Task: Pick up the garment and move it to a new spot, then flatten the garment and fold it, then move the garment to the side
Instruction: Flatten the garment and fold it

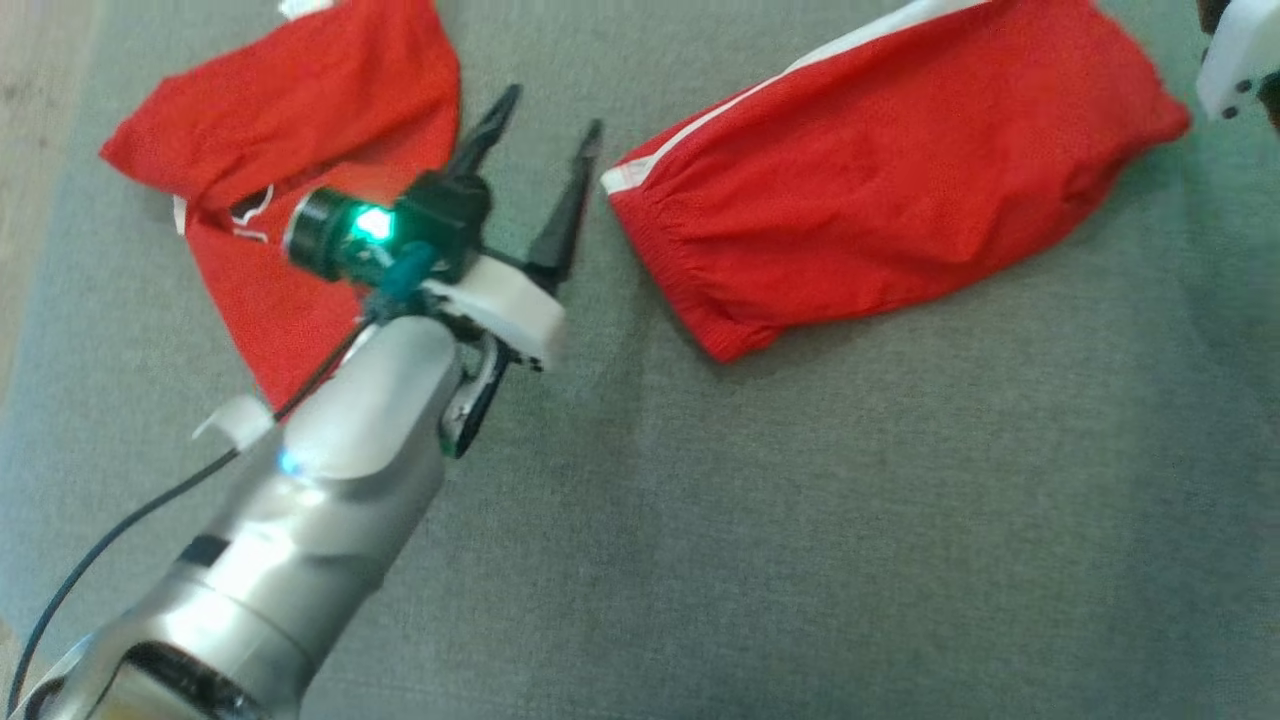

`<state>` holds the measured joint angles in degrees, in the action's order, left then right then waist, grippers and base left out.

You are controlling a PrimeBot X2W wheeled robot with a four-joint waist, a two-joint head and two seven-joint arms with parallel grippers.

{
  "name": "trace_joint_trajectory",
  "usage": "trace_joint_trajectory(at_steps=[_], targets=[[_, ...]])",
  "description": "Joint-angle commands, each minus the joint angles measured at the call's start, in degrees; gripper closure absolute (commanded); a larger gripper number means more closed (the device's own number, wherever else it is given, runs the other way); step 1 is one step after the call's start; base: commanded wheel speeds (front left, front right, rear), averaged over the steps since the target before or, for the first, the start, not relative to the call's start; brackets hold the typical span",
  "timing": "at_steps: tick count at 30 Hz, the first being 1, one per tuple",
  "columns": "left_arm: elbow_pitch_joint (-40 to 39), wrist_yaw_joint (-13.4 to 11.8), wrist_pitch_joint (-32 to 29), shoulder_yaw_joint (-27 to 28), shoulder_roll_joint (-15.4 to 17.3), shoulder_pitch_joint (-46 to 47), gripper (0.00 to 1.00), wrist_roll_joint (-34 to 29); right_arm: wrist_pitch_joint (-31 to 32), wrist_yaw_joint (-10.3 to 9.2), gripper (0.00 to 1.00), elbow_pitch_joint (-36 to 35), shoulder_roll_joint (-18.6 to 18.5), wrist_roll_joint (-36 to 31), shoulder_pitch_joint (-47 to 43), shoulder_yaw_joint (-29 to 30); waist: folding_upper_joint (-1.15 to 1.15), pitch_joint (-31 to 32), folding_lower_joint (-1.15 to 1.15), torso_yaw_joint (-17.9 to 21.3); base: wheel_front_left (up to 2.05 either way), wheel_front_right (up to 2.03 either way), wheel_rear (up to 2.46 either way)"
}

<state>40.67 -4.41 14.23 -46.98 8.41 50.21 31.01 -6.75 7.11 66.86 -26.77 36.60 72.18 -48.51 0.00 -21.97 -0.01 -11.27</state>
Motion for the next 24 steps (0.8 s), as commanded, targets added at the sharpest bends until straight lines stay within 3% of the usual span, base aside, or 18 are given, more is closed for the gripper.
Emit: trace_joint_trajectory(at_steps=[1, 7, 11, 15, 20, 24], targets=[[-1.37, -0.68, 0.53, 2.53, 2.27, 0.13, 0.00, 0.39, -1.49, 0.37, 0.00, -0.76, 0.84, 0.87, -1.06, 0.51, 0.00, 2.29, 0.01, 1.32, 0.00, 0.00, 0.00], [-8.50, -4.26, 0.74, 8.84, 4.83, -4.30, 0.00, 0.41, -7.91, 0.37, 0.00, -2.55, 3.66, 4.89, -4.80, 6.58, 0.00, 7.37, 0.01, 3.66, 0.00, 0.00, 0.00], [-15.02, -6.49, 0.75, 13.71, 5.78, -10.15, 0.00, -0.55, -8.21, 0.37, 0.00, -10.84, 5.07, 5.57, -9.79, 16.14, 0.00, 10.79, 0.01, 5.10, 0.00, 0.00, 0.00], [-20.99, -7.94, 0.75, 18.90, 5.78, -18.61, 0.00, -1.56, -8.23, 0.37, 0.00, -21.05, 9.24, 0.71, -20.90, 28.67, 0.00, 13.70, 0.01, 6.88, 0.00, 0.00, 0.00], [-26.76, -8.38, 0.76, 23.26, 4.96, -28.89, 0.00, -5.17, -8.24, 0.37, 0.00, -33.78, 18.33, -9.83, -38.88, 41.35, 0.00, 16.90, 0.01, 8.70, 0.00, 0.00, 0.00], [-29.67, -8.30, 0.76, 26.45, 2.89, -36.96, 0.00, -7.22, -8.24, 0.37, 0.00, -41.76, 22.81, -16.65, -52.75, 43.89, 0.00, 18.74, 0.01, 10.02, 0.00, 0.00, 0.00]])
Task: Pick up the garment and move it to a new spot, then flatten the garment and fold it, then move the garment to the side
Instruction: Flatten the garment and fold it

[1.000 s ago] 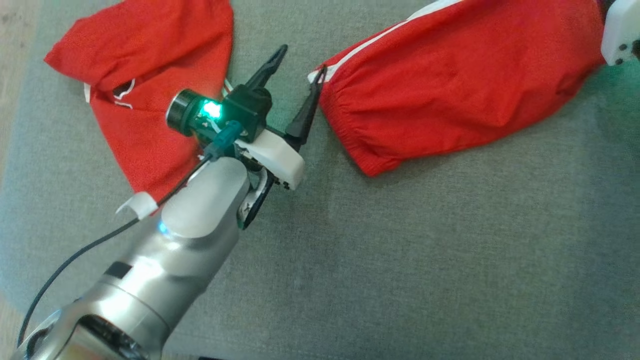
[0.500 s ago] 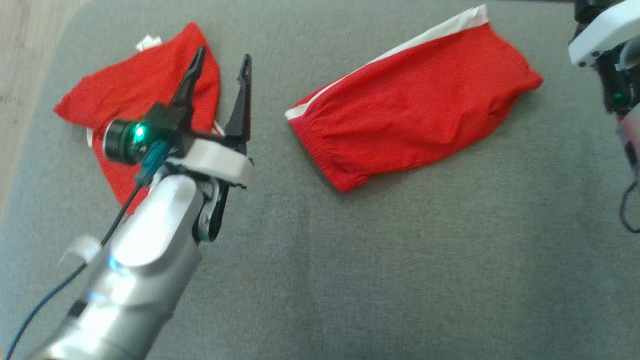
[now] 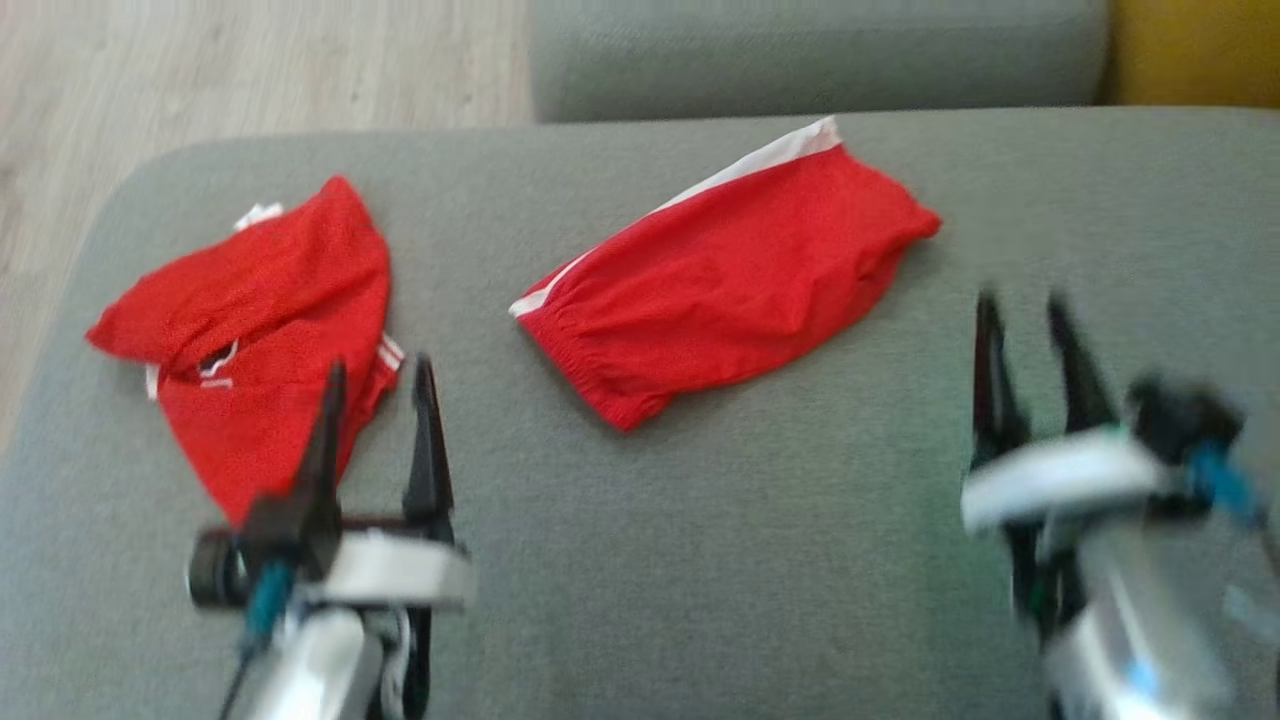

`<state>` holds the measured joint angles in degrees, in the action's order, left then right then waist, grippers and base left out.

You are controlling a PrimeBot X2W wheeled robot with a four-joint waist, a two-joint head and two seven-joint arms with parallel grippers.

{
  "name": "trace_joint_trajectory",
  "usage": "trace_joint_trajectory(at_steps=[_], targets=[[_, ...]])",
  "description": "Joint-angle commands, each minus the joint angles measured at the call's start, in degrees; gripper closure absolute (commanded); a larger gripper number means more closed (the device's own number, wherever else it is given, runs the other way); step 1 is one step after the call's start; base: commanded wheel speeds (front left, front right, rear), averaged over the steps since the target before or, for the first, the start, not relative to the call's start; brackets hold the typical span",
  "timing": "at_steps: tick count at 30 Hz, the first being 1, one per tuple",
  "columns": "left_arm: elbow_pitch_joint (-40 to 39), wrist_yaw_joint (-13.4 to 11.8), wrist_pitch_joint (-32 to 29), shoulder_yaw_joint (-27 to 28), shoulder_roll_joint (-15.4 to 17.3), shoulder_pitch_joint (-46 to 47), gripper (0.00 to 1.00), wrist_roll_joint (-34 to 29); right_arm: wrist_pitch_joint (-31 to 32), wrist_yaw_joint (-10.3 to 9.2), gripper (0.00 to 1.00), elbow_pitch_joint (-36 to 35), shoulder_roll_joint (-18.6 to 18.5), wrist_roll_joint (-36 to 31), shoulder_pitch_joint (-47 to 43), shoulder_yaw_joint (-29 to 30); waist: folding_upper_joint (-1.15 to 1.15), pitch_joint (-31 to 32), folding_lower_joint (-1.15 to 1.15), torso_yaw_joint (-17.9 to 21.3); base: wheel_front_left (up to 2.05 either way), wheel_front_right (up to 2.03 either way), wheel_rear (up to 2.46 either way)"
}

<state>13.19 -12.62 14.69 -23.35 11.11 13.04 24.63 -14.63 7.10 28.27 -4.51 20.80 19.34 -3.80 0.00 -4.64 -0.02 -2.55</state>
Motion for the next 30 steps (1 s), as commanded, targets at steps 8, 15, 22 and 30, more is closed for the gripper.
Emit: trace_joint_trajectory(at_steps=[8, 15, 22, 30], targets=[[-3.34, 2.43, 0.30, 6.03, -3.12, -7.87, 0.00, -4.16, -0.36, 0.39, 0.00, -8.79, 1.59, -3.73, -10.83, -2.45, 0.00, 1.50, 0.02, 1.78, 0.00, 0.00, 0.00], [-2.97, 5.71, 0.30, 7.75, -5.04, -5.46, 0.00, -6.96, 0.48, 0.39, 0.00, -9.15, 1.62, -6.52, -7.34, -1.61, 0.00, -3.08, 0.02, -0.56, 0.00, 0.00, 0.00], [-1.82, 7.83, 0.30, 7.89, -6.84, -0.69, 0.00, -8.83, 7.29, 0.39, 0.00, -3.19, 0.86, -11.65, 6.37, 4.64, 0.00, -10.40, 0.02, -4.97, 0.00, 0.00, 0.00], [-0.67, 9.27, 0.30, 7.55, -7.99, 2.32, 0.00, -9.22, 13.36, 0.39, 0.00, 13.77, -3.30, -16.72, 22.52, 16.20, 0.00, -14.84, 0.02, -10.36, 0.00, 0.00, 0.00]])
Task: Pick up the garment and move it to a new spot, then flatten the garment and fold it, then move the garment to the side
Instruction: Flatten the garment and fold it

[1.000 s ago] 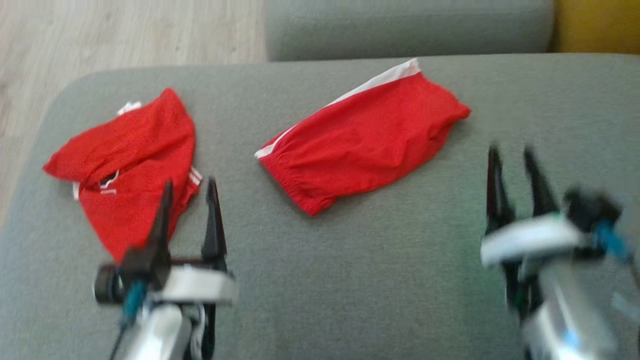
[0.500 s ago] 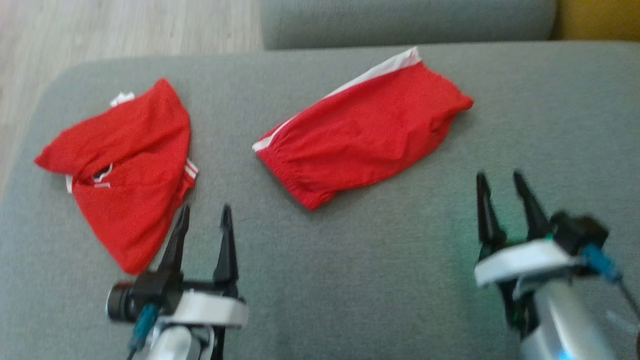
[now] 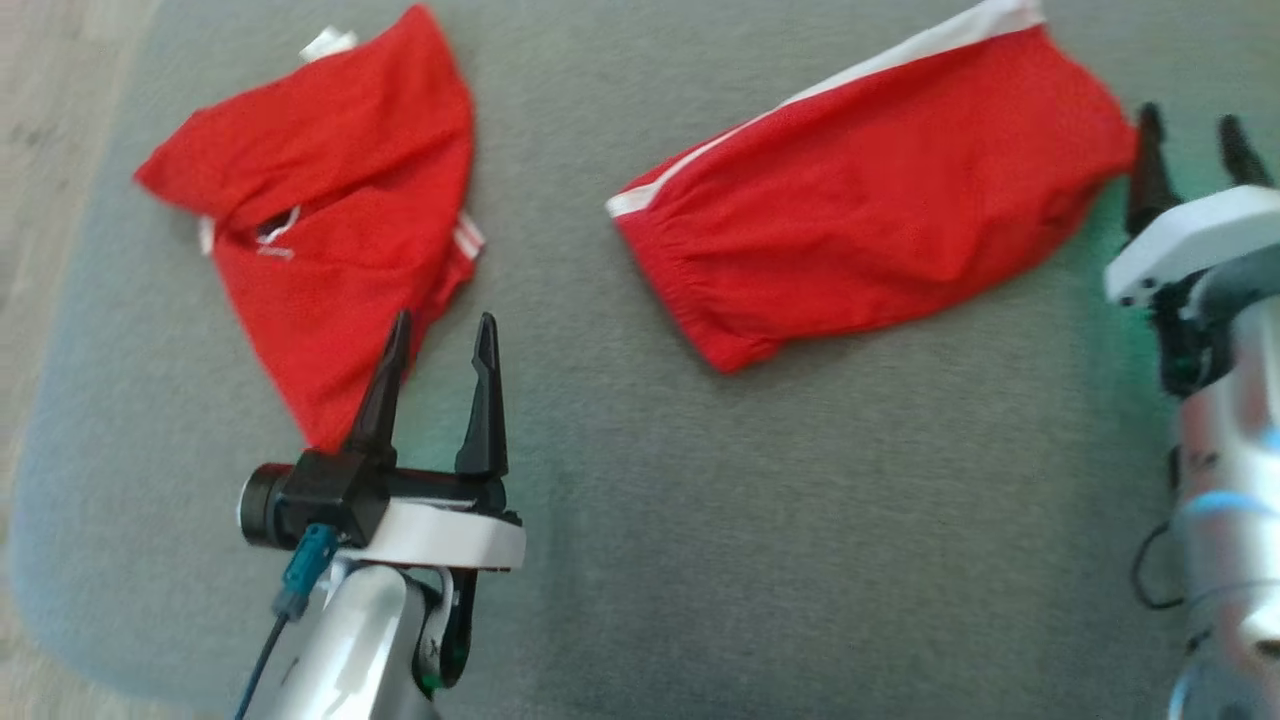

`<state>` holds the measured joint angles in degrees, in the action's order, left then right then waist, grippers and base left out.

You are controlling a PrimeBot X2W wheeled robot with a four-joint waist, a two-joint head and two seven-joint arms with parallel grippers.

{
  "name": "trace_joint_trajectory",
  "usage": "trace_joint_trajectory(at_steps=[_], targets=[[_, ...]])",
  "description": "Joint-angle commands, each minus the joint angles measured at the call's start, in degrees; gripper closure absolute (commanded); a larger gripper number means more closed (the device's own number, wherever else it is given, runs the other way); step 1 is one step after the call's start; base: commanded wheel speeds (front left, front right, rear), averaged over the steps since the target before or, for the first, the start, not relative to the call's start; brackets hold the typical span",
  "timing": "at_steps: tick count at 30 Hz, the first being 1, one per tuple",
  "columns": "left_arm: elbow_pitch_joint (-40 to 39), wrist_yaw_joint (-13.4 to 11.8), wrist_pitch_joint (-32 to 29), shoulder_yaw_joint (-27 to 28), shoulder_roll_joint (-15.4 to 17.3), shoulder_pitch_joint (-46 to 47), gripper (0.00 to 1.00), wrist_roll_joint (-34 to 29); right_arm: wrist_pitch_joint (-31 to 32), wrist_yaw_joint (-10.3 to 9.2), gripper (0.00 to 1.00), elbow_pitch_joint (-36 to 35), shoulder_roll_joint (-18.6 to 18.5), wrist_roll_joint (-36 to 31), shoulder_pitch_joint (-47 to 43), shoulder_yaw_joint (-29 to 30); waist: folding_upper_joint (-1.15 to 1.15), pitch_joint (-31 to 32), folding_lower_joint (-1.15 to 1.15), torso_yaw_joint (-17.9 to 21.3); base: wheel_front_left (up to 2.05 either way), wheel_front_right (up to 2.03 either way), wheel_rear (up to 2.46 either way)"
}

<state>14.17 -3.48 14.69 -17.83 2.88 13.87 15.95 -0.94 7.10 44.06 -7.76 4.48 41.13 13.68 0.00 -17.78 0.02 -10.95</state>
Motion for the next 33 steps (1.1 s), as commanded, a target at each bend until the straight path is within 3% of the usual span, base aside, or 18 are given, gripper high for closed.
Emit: trace_joint_trajectory(at_steps=[1, 8, 15, 16, 17, 28, 33], targets=[[-1.55, 0.21, 0.30, 2.01, 0.18, 1.68, 0.00, -0.52, -0.51, 0.39, 0.00, -0.01, -0.72, -1.90, 1.95, -0.38, 0.00, -1.99, -0.02, -2.55, 0.00, 0.00, 0.00], [-1.47, 0.13, 0.30, 1.42, 0.02, 2.68, 0.00, 0.35, -0.83, 0.39, 0.00, 12.48, -3.35, -7.31, 8.92, 3.04, 0.00, -4.06, -0.02, -4.87, 0.00, 0.00, 0.00], [-1.43, -0.08, 0.30, 0.44, 0.00, 3.98, 0.00, 0.41, -0.98, 0.39, 0.00, 19.41, -4.83, -9.95, 13.09, 2.70, 0.00, -5.62, -0.02, -5.51, 0.00, 0.00, 0.00], [-1.42, -0.16, 0.30, 0.42, 0.00, 4.08, 0.00, 0.40, -0.97, 0.39, 0.15, 20.31, -4.77, -10.15, 13.53, 2.28, 0.00, -5.70, -0.02, -5.49, 0.00, 0.00, 0.00], [-1.39, -0.24, 0.30, 0.41, 0.00, 4.17, 0.00, 0.39, -1.17, 0.39, 1.00, 21.06, -4.75, -10.27, 13.93, 1.90, 0.00, -5.72, -0.02, -5.43, 0.00, 0.00, 0.00], [-0.32, -0.30, 0.30, 1.26, 0.00, 3.58, 0.00, -0.21, -7.23, 0.39, 1.00, 25.83, -3.37, -6.61, 13.24, -0.06, 0.00, -2.31, -0.02, -2.14, 0.00, 0.00, 0.00], [0.20, -0.13, 0.30, 2.12, 0.00, 2.26, 0.00, -0.50, -10.87, 0.39, 1.00, 26.22, -3.32, -1.94, 10.37, 0.13, 0.00, 1.25, -0.02, 0.72, 0.00, 0.00, 0.00]])
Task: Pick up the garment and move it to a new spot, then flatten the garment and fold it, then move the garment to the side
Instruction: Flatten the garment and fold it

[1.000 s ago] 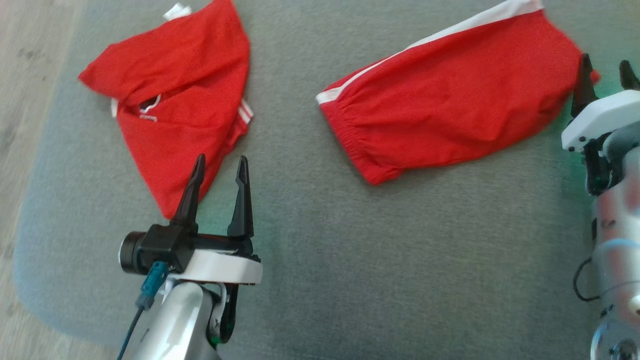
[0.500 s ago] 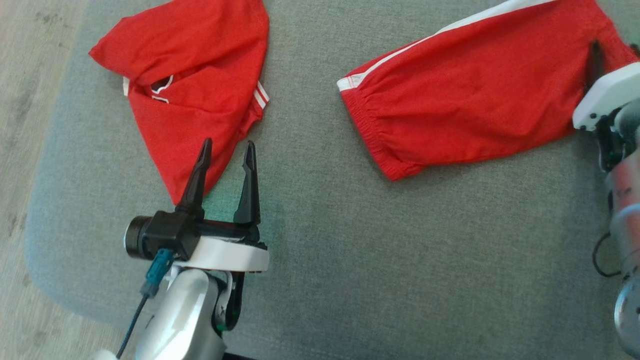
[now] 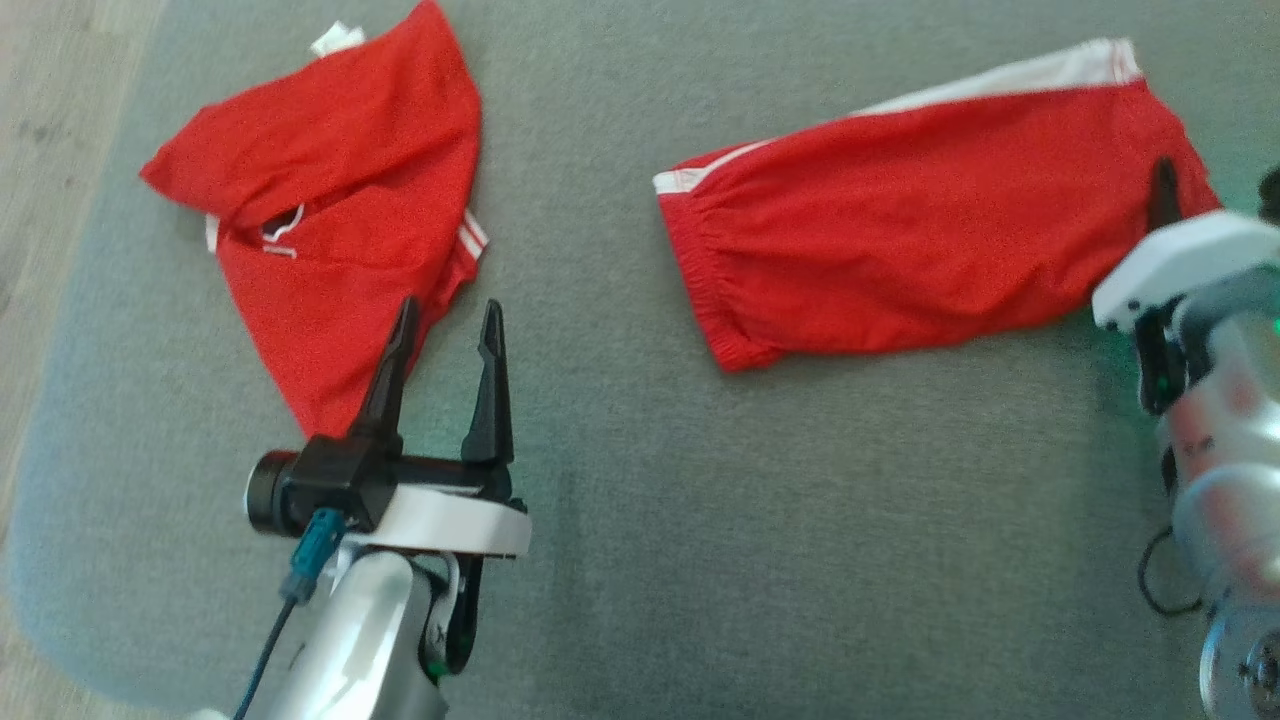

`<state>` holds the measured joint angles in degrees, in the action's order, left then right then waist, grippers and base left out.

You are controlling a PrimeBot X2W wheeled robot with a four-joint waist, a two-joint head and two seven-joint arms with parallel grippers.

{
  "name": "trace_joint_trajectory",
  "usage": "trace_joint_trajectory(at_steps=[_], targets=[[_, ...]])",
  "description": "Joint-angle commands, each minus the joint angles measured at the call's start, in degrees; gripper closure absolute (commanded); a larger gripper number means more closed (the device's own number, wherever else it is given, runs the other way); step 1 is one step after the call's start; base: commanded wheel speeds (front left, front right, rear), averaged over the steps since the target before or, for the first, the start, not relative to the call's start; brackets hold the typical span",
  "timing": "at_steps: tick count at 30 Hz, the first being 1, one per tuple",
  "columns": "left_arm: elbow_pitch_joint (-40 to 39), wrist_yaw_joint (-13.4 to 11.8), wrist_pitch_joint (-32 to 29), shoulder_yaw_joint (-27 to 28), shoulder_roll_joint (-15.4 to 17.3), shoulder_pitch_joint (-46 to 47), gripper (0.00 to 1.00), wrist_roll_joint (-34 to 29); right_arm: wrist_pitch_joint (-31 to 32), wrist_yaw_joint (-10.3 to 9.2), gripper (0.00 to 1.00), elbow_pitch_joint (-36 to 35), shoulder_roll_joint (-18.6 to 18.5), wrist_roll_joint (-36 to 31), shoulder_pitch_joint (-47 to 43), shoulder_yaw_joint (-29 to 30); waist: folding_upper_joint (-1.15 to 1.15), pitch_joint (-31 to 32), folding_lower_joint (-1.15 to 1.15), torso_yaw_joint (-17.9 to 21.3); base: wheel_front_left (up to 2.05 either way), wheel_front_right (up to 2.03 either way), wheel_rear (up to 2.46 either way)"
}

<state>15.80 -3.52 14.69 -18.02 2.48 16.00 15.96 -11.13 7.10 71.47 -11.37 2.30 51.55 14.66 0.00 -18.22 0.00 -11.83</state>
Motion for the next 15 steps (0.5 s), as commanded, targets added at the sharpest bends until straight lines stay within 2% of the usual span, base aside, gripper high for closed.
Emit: trace_joint_trajectory(at_steps=[1, 12, 15], targets=[[-1.31, -0.06, 0.30, 2.50, 0.40, -0.27, 0.00, -0.56, -1.12, 0.39, 1.00, -1.21, 0.03, 1.28, -0.99, -0.74, 0.00, 2.50, 0.00, 2.19, 0.00, 0.00, 0.00], [-0.74, 0.72, 0.30, 6.45, 0.41, -4.19, 0.00, -1.96, -2.49, 0.39, 1.00, -5.53, -6.87, 15.01, -12.59, 1.66, 0.00, 8.08, 0.00, 6.33, 0.00, 0.00, 0.00], [-0.88, 0.89, 0.30, 7.60, 0.41, -5.28, 0.00, -2.30, -2.58, 0.39, 1.00, -7.83, -7.20, 18.28, -15.36, 1.96, 0.00, 8.80, 0.00, 7.13, 0.00, 0.00, 0.00]])
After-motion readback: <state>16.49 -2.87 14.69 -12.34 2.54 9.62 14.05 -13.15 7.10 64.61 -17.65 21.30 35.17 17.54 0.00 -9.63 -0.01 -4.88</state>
